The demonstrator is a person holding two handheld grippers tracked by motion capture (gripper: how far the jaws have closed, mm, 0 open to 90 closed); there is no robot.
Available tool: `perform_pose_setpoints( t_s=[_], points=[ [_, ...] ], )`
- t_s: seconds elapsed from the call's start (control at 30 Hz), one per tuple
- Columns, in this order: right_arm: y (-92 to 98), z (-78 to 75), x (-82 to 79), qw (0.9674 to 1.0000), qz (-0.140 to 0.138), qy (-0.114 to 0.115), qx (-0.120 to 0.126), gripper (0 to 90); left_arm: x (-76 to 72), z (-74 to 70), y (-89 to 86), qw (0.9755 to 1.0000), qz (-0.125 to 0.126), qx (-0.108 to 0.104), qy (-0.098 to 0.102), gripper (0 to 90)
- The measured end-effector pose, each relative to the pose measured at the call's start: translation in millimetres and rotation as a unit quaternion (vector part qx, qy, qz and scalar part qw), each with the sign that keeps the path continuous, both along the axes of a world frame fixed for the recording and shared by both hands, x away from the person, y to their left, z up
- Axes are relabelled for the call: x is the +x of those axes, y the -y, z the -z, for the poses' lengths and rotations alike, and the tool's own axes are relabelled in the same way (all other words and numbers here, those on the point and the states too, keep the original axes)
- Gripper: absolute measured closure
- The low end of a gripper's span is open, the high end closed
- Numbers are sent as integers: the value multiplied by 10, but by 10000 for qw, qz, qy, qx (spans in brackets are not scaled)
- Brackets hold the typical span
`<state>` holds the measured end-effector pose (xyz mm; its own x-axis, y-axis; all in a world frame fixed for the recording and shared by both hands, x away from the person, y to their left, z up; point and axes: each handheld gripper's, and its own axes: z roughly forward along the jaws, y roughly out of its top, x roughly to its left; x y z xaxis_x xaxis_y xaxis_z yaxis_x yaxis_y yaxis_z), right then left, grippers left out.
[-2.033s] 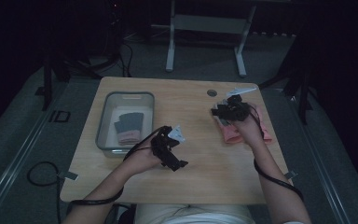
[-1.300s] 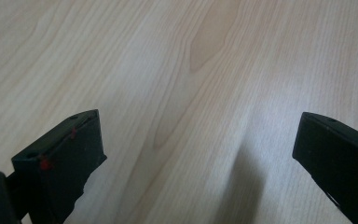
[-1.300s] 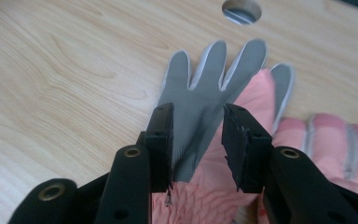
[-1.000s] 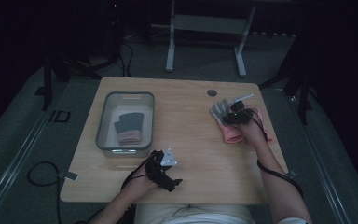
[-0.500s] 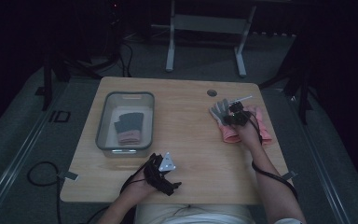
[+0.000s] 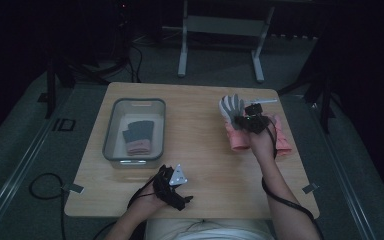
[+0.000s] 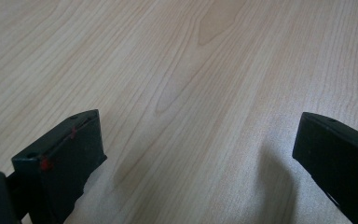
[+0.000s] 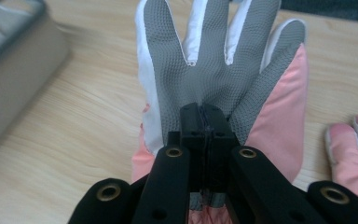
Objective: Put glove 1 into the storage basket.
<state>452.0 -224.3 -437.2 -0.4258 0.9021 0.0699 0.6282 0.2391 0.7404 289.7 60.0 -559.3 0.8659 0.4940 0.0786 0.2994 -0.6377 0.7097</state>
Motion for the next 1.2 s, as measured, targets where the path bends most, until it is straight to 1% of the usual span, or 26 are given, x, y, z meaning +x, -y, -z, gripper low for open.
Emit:
perform_pose_setpoints(
  t_s=[0.07,0.1,0.13,0.17,0.2,0.23,0.3,0.4,0.43,0.5,0.53,0.57,0.67,0.7,0.77,0.83,0.9,0.97,1.07,1.13,1.2],
  points=[
    [-117,-107,-126,9999,0,98,57,889,-2,-1,-3,10000,-2,-4,2,15],
    [-153,-136,-168,9999,28,135,55,889,-6,-2,-7,10000,1,-9,12,15],
    [-153,-136,-168,9999,28,135,55,889,-6,-2,-7,10000,1,-9,12,15],
    [-233,-172,-258,9998,73,183,54,889,-11,-3,-11,10000,-10,21,19,15],
    [-263,-173,-297,9997,105,184,99,889,-14,-3,-12,10000,-21,24,27,15],
    [-296,-162,-327,9998,107,151,89,889,-17,-4,-11,10000,-18,6,35,15],
    [-340,-119,-386,9997,150,101,192,889,-21,-11,-10,10000,7,-8,51,15],
    [-408,11,-439,9996,213,9,166,889,-26,-13,-5,10000,30,-4,65,15],
    [-430,74,-441,9996,241,-64,165,889,-28,-12,-5,10000,32,-11,68,15],
    [-486,208,-443,9993,248,-195,200,889,-28,-10,-10,10000,27,-30,52,15],
    [-486,208,-443,9993,248,-195,200,889,-28,-10,-10,10000,27,-30,52,15],
    [-557,349,-422,9988,257,-348,229,889,-30,-10,-16,10000,28,-63,52,15],
    [-649,496,-367,9982,271,-494,201,888,-38,-9,-19,10000,28,-61,48,15],
    [-684,555,-336,9975,277,-597,241,888,-38,-9,-19,10000,28,-61,48,15],
    [-733,633,-289,9969,311,-675,243,888,-40,-7,-20,10000,39,-48,53,15],
    [-779,683,-245,9961,336,-754,309,886,-34,-1,-20,10000,31,-59,43,15],
    [-823,713,-212,9960,366,-764,291,885,-30,-1,-22,10000,37,-51,40,15],
    [-858,761,-162,9946,419,-877,366,881,-29,-2,-23,10000,46,-39,46,15],
    [-914,836,-107,9948,438,-893,217,876,-32,-2,-24,10000,59,-28,56,15],
    [-923,873,-91,9954,451,-845,95,875,-36,0,-27,10000,58,-47,53,15],
    [-906,878,-80,9954,433,-850,91,874,-35,4,-32,10000,58,-47,49,15]
  ],
)
